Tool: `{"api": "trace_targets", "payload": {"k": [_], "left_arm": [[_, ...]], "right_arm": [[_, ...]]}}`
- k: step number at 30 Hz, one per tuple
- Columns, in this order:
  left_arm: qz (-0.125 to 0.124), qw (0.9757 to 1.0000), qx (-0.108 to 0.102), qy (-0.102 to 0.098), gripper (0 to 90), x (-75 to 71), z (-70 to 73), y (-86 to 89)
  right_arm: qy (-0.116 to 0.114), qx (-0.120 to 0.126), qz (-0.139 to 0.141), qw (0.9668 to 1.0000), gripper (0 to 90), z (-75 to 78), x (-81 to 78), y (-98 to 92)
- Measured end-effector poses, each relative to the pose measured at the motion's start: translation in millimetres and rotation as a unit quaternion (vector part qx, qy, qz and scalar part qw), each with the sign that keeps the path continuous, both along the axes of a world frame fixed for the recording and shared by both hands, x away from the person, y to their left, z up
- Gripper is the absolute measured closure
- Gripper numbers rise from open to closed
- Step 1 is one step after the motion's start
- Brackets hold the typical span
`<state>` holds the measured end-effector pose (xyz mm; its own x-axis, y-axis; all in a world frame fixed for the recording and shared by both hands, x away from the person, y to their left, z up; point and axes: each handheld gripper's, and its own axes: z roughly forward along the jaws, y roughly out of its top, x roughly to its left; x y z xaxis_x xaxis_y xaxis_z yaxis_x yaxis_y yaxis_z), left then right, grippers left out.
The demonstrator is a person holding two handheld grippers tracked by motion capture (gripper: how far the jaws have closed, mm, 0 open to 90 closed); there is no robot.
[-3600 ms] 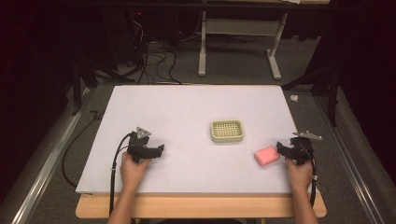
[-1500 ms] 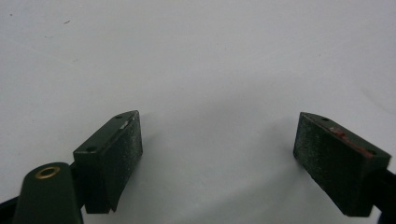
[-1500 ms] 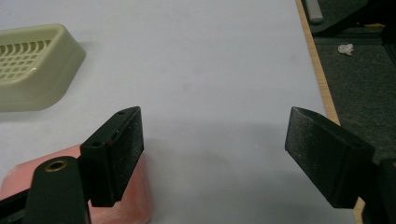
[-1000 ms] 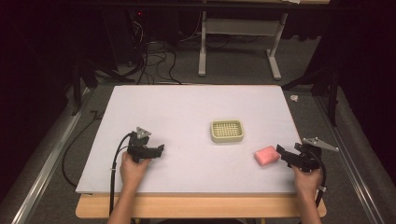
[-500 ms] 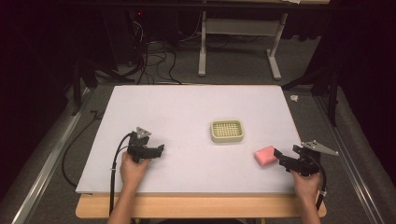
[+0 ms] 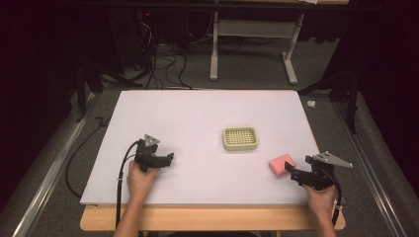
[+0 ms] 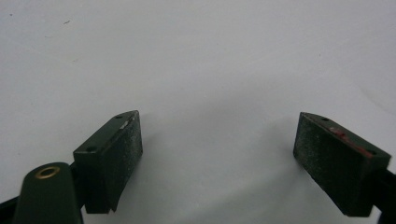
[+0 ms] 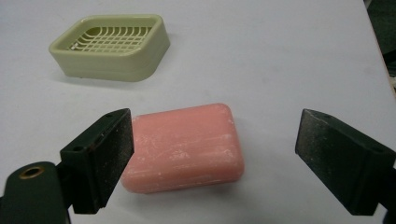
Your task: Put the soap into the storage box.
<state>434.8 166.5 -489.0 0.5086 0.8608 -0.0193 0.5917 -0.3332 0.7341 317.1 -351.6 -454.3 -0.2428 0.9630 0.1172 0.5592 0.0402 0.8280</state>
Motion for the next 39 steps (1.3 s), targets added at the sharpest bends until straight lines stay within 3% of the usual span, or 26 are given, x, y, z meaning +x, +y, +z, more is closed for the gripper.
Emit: {"api": "trace_targets", "payload": {"k": [28,39], "left_arm": [[0.000,1.0000,0.000,0.000,16.1,0.0,0.0,0.1],[0.000,1.0000,0.000,0.000,16.1,0.0,0.0,0.0]], "right_arm": [[0.013,-0.036,0.032,0.9987,11.4,-8.6,8.0,25.2],[0.034,-0.051,0.028,0.9977,11.3,-15.8,15.5,28.9]]}}
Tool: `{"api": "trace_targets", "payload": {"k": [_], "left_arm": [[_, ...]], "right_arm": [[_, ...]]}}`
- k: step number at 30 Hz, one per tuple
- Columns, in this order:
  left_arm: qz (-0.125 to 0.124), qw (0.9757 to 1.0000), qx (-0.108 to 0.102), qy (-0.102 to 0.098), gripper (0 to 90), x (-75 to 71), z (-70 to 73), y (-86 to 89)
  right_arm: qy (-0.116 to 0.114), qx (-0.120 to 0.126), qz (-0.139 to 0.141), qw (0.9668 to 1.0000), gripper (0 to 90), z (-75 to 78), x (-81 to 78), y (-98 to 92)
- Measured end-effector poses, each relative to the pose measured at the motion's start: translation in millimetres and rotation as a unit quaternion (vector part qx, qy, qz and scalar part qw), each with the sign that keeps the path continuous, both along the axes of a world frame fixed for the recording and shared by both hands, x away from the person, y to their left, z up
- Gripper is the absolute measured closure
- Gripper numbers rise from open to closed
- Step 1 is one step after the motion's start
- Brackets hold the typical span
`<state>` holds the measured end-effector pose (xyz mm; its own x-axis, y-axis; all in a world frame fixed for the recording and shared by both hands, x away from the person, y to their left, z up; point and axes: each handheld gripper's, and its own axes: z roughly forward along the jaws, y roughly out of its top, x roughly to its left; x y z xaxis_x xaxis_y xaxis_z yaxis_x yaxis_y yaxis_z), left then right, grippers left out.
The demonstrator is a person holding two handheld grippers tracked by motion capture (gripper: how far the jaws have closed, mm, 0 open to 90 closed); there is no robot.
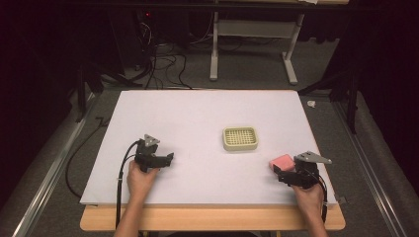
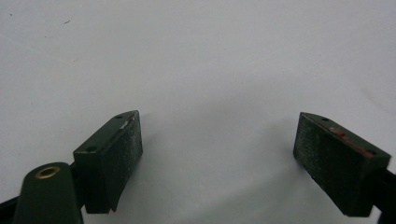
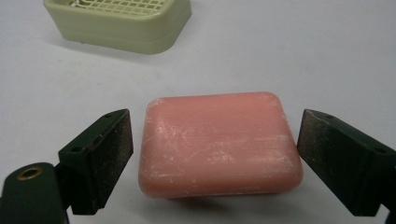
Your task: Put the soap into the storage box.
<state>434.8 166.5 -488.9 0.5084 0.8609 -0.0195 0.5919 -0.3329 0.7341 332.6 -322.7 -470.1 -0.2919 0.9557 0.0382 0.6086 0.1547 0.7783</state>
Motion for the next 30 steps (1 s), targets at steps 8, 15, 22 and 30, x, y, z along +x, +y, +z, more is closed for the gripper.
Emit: {"api": "trace_targets", "payload": {"k": [8,15,22,30], "left_arm": [[0.000,1.0000,0.000,0.000,16.1,0.0,0.0,0.0],[0.000,1.0000,0.000,0.000,16.1,0.0,0.0,0.1],[0.000,1.0000,0.000,0.000,16.1,0.1,0.0,0.2],[0.000,1.0000,0.000,0.000,16.1,0.1,0.0,0.2]], "right_arm": [[0.029,-0.011,0.001,0.9995,11.4,-8.8,7.7,1.1],[0.054,-0.048,0.003,0.9974,11.2,-11.4,12.9,8.7],[0.049,-0.046,0.005,0.9977,12.4,-12.1,12.0,8.3],[0.050,-0.044,0.006,0.9978,13.5,-11.4,12.3,8.0]]}}
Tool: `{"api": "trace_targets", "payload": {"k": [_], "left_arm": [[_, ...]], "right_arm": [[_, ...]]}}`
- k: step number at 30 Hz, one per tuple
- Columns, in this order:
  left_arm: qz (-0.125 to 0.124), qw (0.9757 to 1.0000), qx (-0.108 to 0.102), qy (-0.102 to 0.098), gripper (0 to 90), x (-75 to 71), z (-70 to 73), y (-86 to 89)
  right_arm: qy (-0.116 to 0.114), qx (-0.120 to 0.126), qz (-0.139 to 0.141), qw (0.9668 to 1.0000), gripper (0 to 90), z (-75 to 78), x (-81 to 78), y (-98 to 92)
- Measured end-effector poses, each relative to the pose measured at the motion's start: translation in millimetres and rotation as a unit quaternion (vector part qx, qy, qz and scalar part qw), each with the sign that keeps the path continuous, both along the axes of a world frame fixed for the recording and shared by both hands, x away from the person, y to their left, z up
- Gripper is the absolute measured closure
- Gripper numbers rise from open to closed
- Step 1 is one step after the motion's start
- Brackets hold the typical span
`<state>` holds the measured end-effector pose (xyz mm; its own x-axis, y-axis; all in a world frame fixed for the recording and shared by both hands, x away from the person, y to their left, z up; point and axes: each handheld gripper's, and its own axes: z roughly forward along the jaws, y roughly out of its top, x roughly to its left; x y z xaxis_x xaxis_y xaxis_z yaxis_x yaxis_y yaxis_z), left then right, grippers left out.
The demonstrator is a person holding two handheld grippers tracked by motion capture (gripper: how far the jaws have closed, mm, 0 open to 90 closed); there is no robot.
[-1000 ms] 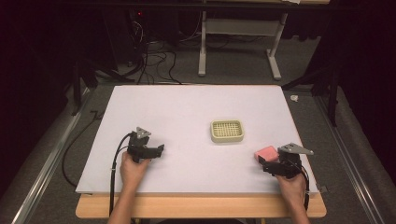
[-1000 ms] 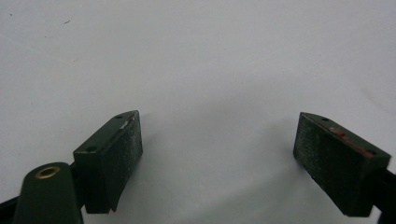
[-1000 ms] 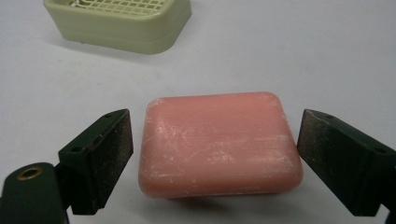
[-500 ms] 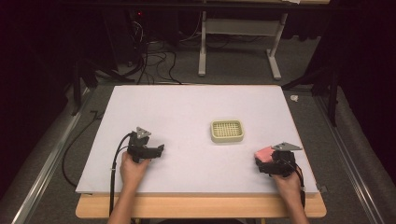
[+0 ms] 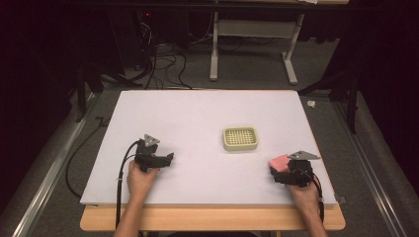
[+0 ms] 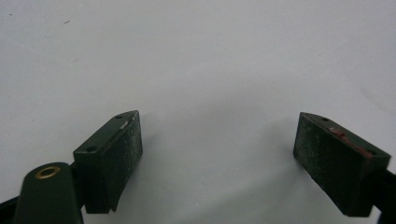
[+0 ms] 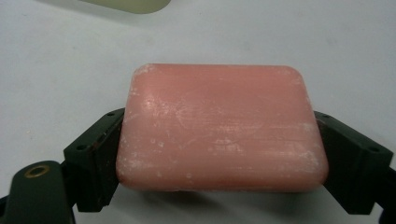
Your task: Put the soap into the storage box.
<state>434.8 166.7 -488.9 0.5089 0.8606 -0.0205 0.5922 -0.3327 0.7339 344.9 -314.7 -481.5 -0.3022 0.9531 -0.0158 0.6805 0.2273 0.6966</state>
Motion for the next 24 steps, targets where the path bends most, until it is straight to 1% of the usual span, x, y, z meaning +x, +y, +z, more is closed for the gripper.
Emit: {"api": "trace_targets", "payload": {"k": [4,10,13,17,24], "left_arm": [[0.000,1.0000,0.000,0.000,16.1,0.0,-0.1,-0.1],[0.000,1.0000,0.000,0.000,16.1,-0.1,0.0,-0.1],[0.000,1.0000,0.000,0.000,16.1,-0.1,0.0,-0.1],[0.000,1.0000,0.000,0.000,16.1,0.0,0.0,0.0],[0.000,1.0000,0.000,0.000,16.1,0.0,0.0,0.0]], "right_arm": [[0.002,0.003,0.002,1.0000,13.5,0.7,0.5,-1.2],[-0.003,0.037,-0.002,0.9993,13.6,2.4,1.5,-6.6],[-0.007,0.044,0.002,0.9990,13.6,4.4,0.9,-6.3],[-0.013,0.049,0.009,0.9987,13.6,8.7,0.2,-3.5],[-0.023,0.045,0.035,0.9981,13.7,18.8,0.8,8.5]]}}
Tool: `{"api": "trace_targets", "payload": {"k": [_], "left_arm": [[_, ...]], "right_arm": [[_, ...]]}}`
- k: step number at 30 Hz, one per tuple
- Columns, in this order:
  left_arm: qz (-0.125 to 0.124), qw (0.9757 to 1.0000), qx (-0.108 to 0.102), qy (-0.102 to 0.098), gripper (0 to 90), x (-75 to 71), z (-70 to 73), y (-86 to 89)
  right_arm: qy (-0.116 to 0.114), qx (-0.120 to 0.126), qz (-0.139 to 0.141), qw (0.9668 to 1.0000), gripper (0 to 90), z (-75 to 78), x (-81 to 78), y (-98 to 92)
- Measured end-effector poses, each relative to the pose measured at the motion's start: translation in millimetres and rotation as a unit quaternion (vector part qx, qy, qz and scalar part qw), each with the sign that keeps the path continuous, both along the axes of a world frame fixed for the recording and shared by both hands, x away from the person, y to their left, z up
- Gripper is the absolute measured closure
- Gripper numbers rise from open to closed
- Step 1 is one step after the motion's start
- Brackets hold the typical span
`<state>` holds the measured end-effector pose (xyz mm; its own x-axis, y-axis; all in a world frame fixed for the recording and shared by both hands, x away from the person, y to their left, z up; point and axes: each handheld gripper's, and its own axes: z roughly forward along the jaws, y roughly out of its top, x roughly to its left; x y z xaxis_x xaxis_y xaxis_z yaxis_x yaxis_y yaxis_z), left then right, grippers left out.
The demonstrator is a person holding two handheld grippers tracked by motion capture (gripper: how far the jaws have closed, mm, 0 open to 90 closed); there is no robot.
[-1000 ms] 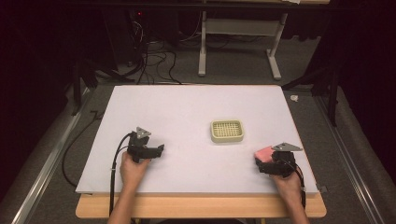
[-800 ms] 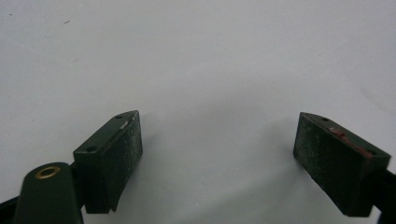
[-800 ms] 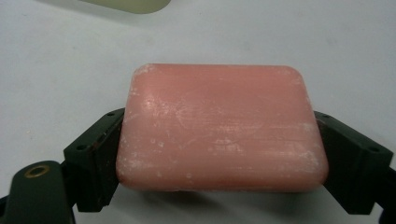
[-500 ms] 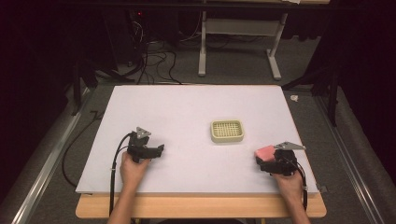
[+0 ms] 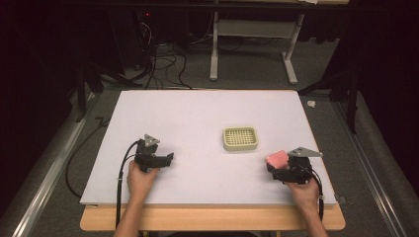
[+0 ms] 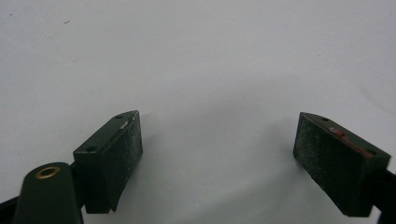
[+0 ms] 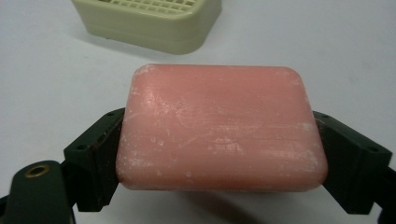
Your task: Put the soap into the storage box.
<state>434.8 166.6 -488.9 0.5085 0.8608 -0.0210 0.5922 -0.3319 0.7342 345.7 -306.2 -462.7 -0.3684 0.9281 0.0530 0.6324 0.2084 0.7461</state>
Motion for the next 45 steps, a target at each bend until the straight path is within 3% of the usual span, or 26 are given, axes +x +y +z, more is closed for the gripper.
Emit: {"api": "trace_targets", "payload": {"k": [9,21,32,45], "left_arm": [[0.000,1.0000,0.000,0.000,16.1,0.0,0.0,0.1],[-0.001,1.0000,-0.003,0.002,16.5,0.3,0.1,0.7],[-0.001,1.0000,-0.001,0.001,16.4,0.3,0.1,0.3],[-0.001,1.0000,-0.002,0.001,16.5,0.4,0.0,0.5]], "right_arm": [[-0.008,0.003,0.027,0.9996,13.6,7.9,1.9,15.3],[-0.017,0.027,0.054,0.9980,13.7,19.3,11.5,38.1],[-0.023,0.024,0.075,0.9967,13.6,26.3,19.9,53.0],[-0.012,0.021,0.083,0.9962,13.6,33.1,39.2,70.9]]}}
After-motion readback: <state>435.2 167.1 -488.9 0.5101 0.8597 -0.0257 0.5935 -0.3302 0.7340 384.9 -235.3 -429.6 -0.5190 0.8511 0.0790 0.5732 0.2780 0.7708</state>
